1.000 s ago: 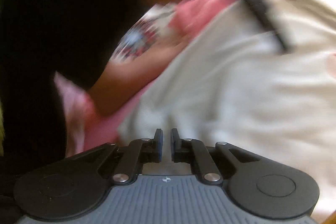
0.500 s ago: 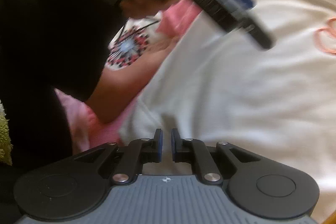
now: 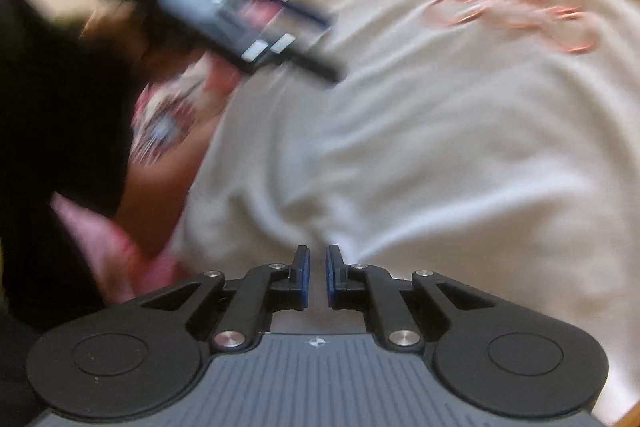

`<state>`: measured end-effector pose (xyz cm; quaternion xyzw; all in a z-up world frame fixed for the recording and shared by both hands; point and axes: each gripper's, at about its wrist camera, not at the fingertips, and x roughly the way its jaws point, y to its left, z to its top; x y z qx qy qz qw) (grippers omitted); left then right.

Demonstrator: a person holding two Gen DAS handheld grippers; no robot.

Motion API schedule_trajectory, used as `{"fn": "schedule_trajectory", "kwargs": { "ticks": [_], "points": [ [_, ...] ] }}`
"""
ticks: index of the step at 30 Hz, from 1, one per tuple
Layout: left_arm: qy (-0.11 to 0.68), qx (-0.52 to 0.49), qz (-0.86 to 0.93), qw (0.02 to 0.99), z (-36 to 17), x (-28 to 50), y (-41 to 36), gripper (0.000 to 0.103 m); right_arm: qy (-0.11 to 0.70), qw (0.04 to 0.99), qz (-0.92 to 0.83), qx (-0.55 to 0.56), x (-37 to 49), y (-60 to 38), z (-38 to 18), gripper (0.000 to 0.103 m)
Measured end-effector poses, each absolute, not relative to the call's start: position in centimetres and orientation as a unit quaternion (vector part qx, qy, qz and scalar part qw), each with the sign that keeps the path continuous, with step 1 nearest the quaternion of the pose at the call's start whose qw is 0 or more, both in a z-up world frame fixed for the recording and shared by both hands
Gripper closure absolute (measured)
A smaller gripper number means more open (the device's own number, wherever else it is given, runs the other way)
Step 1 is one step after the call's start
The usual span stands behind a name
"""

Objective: Fold clothes
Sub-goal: 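Move both open grippers back above the white BEAR sweatshirt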

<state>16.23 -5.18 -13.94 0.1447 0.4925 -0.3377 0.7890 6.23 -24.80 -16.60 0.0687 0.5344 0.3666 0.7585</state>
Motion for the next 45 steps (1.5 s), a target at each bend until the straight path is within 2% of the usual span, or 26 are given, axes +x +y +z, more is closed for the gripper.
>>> {"fn": "schedule_trajectory", "kwargs": {
  "ticks": [3, 7, 10, 15, 19, 22, 28, 31, 34, 37, 41, 45],
  "points": [
    [0.493, 0.146, -0.339, 0.788, -14.0, 16.2, -5.4, 0.011, 0.527, 0.779, 0.332, 0.073, 7.1, -26.4, -16.0, 0.093],
    [0.495, 0.147, -0.344, 0.784, -13.9, 16.0, -5.6, 0.011, 0.55, 0.75, 0.364, 0.049, 5.9, -25.4, -16.2, 0.093],
    [0.497, 0.147, -0.346, 0.782, -14.0, 15.9, -5.7, 0.011, 0.54, 0.763, 0.35, 0.06, 5.8, -26.7, -15.2, 0.093],
    [0.499, 0.152, -0.348, 0.779, -14.2, 15.9, -6.1, 0.011, 0.486, 0.85, 0.16, 0.123, 5.9, -33.2, -14.3, 0.093],
    [0.5, 0.151, -0.347, 0.779, -14.2, 15.8, -6.0, 0.011, 0.467, 0.879, -0.017, 0.094, 5.3, -37.9, -14.3, 0.095],
    [0.501, 0.153, -0.345, 0.779, -14.2, 15.8, -6.0, 0.011, 0.435, 0.891, -0.075, 0.108, 4.8, -39.2, -13.5, 0.094],
    [0.503, 0.154, -0.343, 0.778, -14.4, 16.0, -6.5, 0.011, 0.435, 0.897, 0.008, 0.079, 6.0, -36.9, -13.0, 0.094],
    [0.504, 0.154, -0.342, 0.778, -14.4, 16.0, -6.4, 0.011, 0.448, 0.892, -0.047, 0.05, 7.0, -37.0, -14.0, 0.094],
    [0.506, 0.154, -0.34, 0.778, -14.5, 16.0, -6.2, 0.011, 0.428, 0.897, -0.1, 0.045, 7.4, -37.4, -13.5, 0.093],
    [0.507, 0.154, -0.34, 0.777, -14.6, 16.1, -6.3, 0.011, 0.413, 0.909, -0.039, 0.035, 7.9, -35.4, -12.7, 0.093],
    [0.507, 0.154, -0.339, 0.777, -14.6, 16.1, -6.4, 0.011, 0.431, 0.9, 0.041, 0.041, 9.6, -33.3, -13.8, 0.092],
    [0.51, 0.15, -0.336, 0.778, -14.6, 16.0, -6.1, 0.011, 0.416, 0.908, -0.017, 0.039, 11.3, -34.9, -14.2, 0.094]
  ]
}}
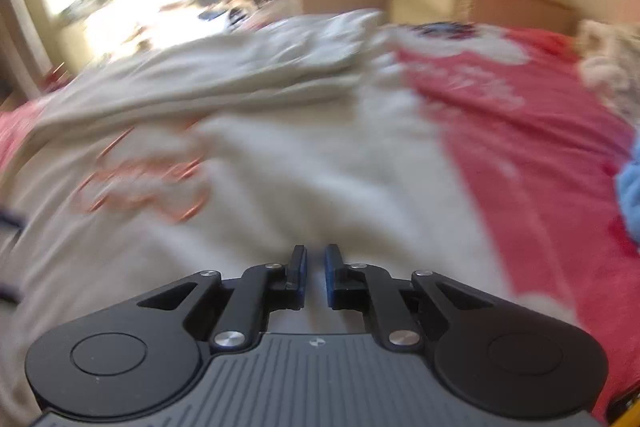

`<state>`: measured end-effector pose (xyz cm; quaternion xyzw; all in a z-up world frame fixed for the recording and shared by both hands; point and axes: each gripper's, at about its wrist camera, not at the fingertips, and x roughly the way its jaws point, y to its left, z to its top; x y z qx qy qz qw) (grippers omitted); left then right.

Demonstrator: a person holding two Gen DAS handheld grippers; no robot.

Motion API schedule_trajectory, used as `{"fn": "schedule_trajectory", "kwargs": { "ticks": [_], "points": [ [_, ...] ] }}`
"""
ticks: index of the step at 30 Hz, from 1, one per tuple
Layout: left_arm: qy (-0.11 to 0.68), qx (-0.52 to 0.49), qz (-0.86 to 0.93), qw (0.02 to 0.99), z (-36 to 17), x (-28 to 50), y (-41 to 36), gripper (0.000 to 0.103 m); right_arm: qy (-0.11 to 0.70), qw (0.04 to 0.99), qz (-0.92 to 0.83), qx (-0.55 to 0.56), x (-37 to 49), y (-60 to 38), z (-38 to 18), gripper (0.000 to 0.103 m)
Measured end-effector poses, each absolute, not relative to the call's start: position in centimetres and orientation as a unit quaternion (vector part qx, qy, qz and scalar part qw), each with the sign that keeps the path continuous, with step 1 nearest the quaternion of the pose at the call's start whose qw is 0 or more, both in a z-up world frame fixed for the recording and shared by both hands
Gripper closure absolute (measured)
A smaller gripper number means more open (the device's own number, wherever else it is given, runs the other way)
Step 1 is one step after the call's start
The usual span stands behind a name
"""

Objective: Fold clothes
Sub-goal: 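Move both open grippers back above the white BEAR sweatshirt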

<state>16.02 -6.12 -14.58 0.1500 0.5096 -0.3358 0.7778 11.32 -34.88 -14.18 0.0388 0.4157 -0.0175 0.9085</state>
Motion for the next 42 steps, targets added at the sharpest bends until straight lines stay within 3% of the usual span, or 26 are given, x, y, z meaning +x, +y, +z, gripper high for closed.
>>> {"fn": "schedule_trajectory", "kwargs": {
  "ticks": [4, 11, 16, 24, 28, 31, 37, 42],
  "points": [
    [0.511, 0.148, -0.335, 0.777, -14.7, 16.1, -6.1, 0.011, 0.392, 0.915, -0.076, 0.05, 12.8, -36.3, -13.0, 0.092],
    [0.512, 0.149, -0.334, 0.778, -14.7, 16.0, -6.1, 0.01, 0.43, 0.898, 0.073, 0.056, 15.3, -32.3, -14.2, 0.093],
    [0.515, 0.144, -0.33, 0.778, -14.7, 16.1, -5.9, 0.01, 0.405, 0.912, -0.054, 0.036, 17.8, -34.4, -13.7, 0.093],
    [0.515, 0.142, -0.333, 0.777, -14.8, 16.3, -5.8, 0.01, 0.438, 0.88, 0.173, 0.054, 12.6, -30.9, -13.3, 0.092],
    [0.516, 0.142, -0.333, 0.777, -14.7, 16.2, -5.7, 0.01, 0.457, 0.881, 0.115, 0.046, 10.6, -32.8, -14.4, 0.095],
    [0.515, 0.144, -0.333, 0.776, -14.7, 16.1, -5.6, 0.01, 0.435, 0.899, 0.032, 0.034, 10.1, -34.1, -12.8, 0.092],
    [0.516, 0.146, -0.334, 0.775, -14.7, 16.2, -5.7, 0.01, 0.461, 0.874, 0.151, 0.014, 9.4, -31.3, -13.2, 0.092],
    [0.517, 0.137, -0.335, 0.776, -14.6, 16.1, -5.2, 0.01, 0.508, 0.854, 0.105, -0.041, 5.7, -32.5, -13.8, 0.092]
  ]
}}
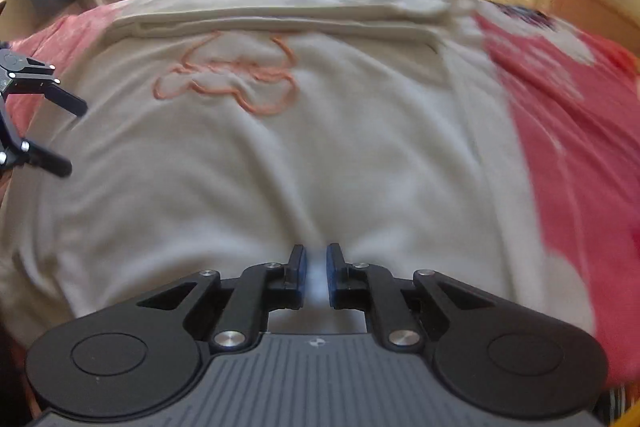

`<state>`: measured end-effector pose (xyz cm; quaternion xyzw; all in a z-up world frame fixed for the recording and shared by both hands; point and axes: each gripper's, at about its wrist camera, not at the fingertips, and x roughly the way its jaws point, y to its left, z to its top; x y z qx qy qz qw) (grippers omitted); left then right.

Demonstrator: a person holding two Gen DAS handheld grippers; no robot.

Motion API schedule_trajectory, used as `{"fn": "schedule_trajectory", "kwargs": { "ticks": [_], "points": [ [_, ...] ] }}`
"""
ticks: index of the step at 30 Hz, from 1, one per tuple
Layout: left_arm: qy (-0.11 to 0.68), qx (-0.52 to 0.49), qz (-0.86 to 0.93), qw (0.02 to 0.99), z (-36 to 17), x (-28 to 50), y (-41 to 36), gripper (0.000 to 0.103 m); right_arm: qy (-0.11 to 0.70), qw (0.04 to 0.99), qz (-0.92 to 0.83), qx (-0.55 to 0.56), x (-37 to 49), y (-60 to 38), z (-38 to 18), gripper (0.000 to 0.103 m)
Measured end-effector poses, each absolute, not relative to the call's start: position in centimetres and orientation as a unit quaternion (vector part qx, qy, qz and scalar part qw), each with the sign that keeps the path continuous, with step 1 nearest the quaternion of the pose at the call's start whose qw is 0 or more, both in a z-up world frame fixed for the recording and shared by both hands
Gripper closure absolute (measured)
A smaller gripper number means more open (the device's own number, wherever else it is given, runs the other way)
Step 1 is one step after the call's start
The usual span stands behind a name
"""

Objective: Fold clothes
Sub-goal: 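Move both open grippers back above the white BEAR sweatshirt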

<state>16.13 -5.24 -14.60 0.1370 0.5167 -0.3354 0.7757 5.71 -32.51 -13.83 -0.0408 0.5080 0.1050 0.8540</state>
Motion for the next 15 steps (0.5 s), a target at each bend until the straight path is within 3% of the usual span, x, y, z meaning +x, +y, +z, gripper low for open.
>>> {"fn": "schedule_trajectory", "kwargs": {
  "ticks": [4, 9, 15],
  "points": [
    [0.517, 0.14, -0.338, 0.774, -14.7, 16.2, -5.4, 0.01, 0.509, 0.857, 0.063, -0.046, 3.5, -33.5, -12.1, 0.091],
    [0.517, 0.145, -0.338, 0.773, -14.6, 16.0, -5.8, 0.01, 0.477, 0.865, 0.152, -0.037, 5.4, -29.4, -12.4, 0.091],
    [0.522, 0.142, -0.337, 0.771, -14.5, 15.7, -5.3, 0.01, 0.519, 0.809, 0.274, 0.004, 6.0, -26.3, -14.6, 0.09]
  ]
}}
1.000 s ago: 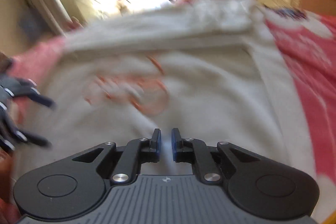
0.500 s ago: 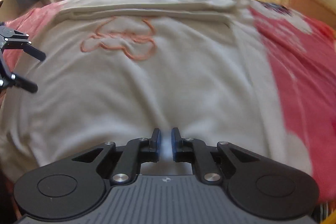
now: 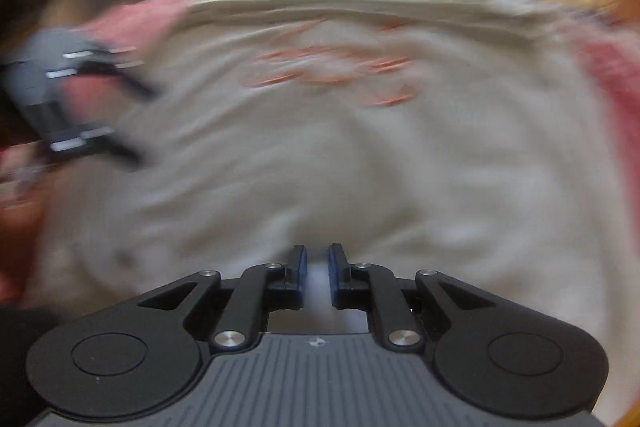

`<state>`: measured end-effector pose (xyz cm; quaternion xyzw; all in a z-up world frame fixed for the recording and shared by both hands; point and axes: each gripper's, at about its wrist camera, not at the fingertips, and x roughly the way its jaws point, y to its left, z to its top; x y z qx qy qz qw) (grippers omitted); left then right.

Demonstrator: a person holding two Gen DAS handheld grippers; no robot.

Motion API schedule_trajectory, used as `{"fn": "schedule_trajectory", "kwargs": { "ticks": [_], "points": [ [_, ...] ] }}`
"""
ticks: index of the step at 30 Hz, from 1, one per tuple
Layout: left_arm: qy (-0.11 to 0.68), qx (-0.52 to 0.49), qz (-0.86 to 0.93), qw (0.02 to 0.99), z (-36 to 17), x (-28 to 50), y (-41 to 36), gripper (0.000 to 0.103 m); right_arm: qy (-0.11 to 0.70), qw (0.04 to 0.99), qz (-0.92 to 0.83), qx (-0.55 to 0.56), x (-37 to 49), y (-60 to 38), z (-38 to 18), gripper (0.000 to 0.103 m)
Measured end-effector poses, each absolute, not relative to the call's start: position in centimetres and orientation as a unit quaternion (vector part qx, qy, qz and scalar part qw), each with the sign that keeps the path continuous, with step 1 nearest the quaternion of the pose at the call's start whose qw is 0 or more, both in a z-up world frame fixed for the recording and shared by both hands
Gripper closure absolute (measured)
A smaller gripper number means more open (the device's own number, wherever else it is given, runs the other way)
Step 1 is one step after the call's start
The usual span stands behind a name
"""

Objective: Fold clothes
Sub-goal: 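Move both open grippers back above the white BEAR sweatshirt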

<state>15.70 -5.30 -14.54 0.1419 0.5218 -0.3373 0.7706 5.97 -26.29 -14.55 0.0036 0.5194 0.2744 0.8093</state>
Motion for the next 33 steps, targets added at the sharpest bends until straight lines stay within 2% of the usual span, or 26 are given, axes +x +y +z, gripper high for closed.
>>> {"fn": "schedule_trajectory", "kwargs": {
  "ticks": [4, 8, 10, 13, 19, 22, 28, 33],
  "points": [
    [0.525, 0.14, -0.337, 0.769, -14.8, 16.1, -5.4, 0.009, 0.513, 0.802, 0.298, -0.07, 5.0, -25.6, -13.9, 0.091],
    [0.522, 0.14, -0.338, 0.771, -14.7, 16.0, -5.5, 0.009, 0.476, 0.867, 0.149, -0.019, 7.9, -30.0, -13.2, 0.09],
    [0.523, 0.139, -0.337, 0.77, -14.7, 15.9, -5.4, 0.009, 0.464, 0.876, 0.131, -0.022, 8.7, -30.1, -13.5, 0.09],
    [0.524, 0.138, -0.336, 0.77, -14.6, 15.8, -5.3, 0.009, 0.467, 0.865, 0.181, -0.034, 8.1, -27.1, -14.4, 0.089],
    [0.525, 0.14, -0.338, 0.768, -14.8, 16.0, -5.4, 0.009, 0.517, 0.774, 0.365, 0.024, 4.8, -21.0, -15.7, 0.089],
    [0.525, 0.141, -0.34, 0.768, -14.8, 15.9, -5.3, 0.009, 0.522, 0.765, 0.374, 0.046, 4.5, -21.4, -15.5, 0.089],
    [0.526, 0.14, -0.341, 0.767, -14.7, 15.8, -5.2, 0.009, 0.508, 0.804, 0.286, 0.117, 6.4, -26.5, -14.9, 0.089],
    [0.526, 0.14, -0.34, 0.767, -14.7, 15.8, -5.3, 0.009, 0.552, 0.734, 0.381, 0.109, 5.2, -22.9, -16.7, 0.089]
  ]
}}
